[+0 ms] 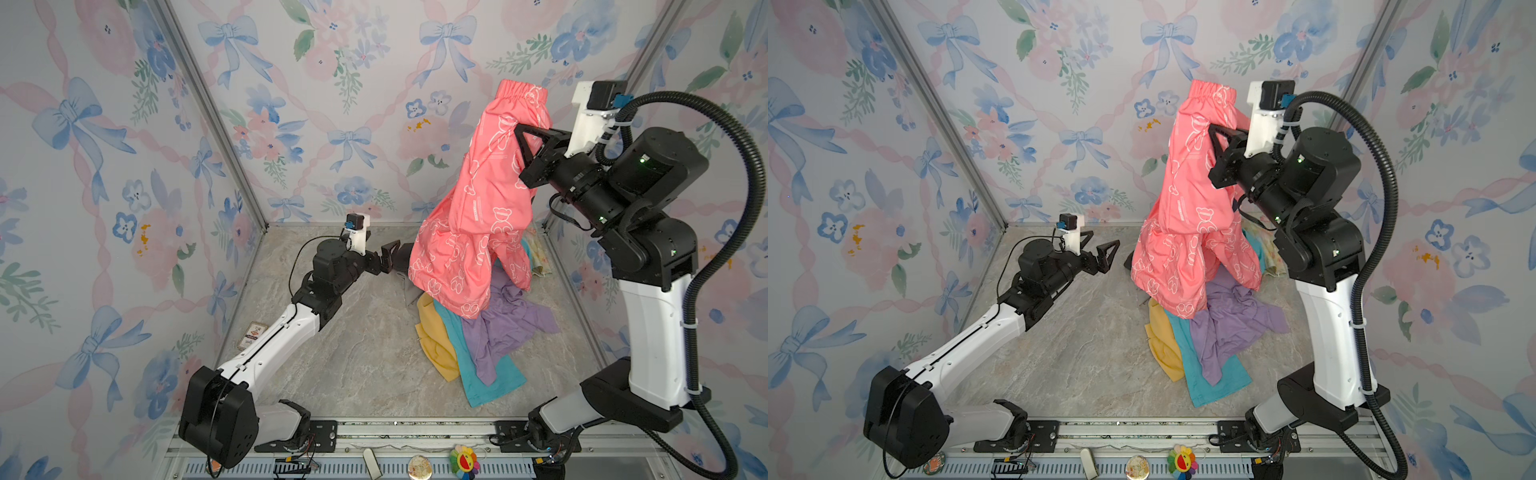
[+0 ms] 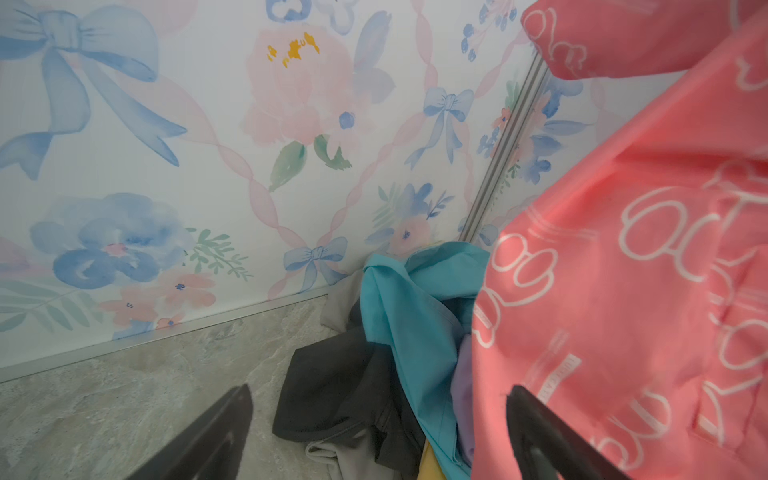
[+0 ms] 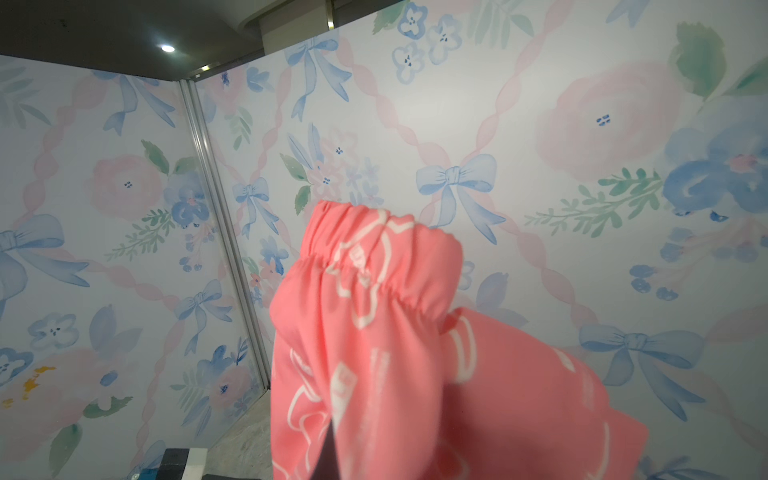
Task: Pick out a specific cloth from the pile
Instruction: 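Lift the pink jacket out of the pile with the right gripper, then move the left gripper to the hanging pink jacket and grasp it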
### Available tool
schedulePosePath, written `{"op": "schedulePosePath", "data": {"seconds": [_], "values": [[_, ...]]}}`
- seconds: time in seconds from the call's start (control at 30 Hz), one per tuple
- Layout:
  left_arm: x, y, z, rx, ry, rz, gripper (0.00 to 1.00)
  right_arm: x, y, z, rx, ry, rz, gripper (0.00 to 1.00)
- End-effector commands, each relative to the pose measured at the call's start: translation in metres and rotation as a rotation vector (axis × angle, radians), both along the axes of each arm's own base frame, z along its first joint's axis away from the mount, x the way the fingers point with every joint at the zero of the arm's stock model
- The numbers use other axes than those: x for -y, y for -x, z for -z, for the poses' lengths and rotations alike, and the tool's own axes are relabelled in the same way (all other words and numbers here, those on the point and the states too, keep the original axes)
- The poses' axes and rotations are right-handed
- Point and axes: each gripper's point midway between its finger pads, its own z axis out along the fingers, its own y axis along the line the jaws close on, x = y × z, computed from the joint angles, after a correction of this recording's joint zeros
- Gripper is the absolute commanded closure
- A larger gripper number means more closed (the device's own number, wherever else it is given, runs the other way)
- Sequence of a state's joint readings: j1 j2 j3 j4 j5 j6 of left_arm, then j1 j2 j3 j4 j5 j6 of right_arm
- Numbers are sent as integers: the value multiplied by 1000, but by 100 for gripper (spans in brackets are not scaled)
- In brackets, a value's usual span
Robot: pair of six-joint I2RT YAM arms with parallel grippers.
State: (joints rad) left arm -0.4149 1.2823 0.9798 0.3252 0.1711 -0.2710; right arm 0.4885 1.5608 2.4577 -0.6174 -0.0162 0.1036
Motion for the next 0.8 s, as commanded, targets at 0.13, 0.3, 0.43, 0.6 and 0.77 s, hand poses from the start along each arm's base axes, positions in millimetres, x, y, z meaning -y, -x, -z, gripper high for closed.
{"op": "schedulePosePath", "data": {"seconds": [0.13, 0.3, 0.43, 0.6, 0.77], "values": [[-48, -8, -25, 60, 60, -99, 3, -45, -6, -22, 116, -10, -44, 100], [-102, -22, -31, 66, 91, -233, 3, -85, -22, -7, 90, -16, -99, 100], [-131, -29, -30, 66, 110, -294, 3, -117, -26, 0, 94, -16, -146, 100], [-141, -29, -32, 69, 136, -297, 3, -142, -43, 17, 57, -27, -175, 100], [-139, -23, -46, 104, 157, -254, 3, -159, -60, 42, 2, -1, -180, 100]]}}
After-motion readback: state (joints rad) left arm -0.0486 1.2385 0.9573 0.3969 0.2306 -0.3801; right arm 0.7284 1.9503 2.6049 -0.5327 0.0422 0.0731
